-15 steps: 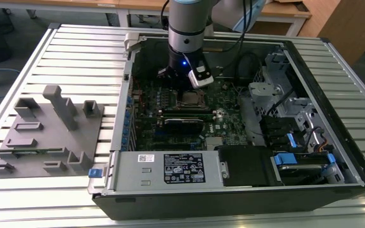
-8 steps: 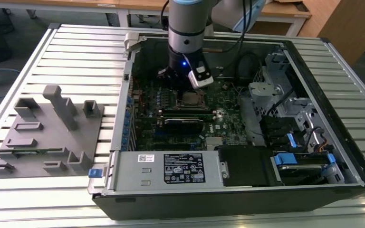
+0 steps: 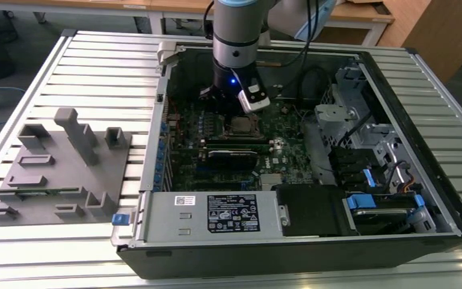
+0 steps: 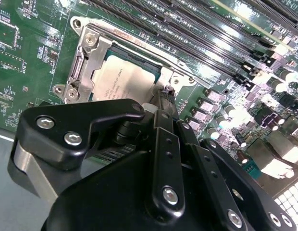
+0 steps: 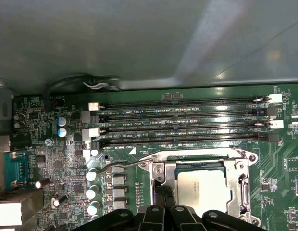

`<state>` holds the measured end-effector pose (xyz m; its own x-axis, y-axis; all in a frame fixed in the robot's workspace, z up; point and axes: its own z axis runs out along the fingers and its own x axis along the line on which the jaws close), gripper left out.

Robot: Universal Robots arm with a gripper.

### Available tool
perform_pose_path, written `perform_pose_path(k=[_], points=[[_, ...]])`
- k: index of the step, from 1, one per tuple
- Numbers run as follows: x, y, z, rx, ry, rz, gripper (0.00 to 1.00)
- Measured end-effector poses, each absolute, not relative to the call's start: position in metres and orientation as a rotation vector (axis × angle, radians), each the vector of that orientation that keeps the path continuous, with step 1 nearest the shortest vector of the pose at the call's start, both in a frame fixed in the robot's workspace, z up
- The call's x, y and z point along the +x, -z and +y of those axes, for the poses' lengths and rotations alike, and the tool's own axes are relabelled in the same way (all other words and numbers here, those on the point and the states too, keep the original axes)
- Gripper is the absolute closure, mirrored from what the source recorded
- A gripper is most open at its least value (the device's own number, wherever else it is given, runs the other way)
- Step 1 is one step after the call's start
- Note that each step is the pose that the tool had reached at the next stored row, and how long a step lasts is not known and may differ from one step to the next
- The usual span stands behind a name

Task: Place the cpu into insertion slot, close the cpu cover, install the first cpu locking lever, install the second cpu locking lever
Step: 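Close the cpu cover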

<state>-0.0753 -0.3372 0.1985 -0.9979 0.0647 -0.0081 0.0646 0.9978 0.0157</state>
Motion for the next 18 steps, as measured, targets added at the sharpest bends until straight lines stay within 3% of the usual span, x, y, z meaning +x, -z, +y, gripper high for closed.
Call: perform_pose_path(k=[18], points=[[-0.0753, -0.2041, -0.3371, 0.101, -0.025, 3.131, 0.9]])
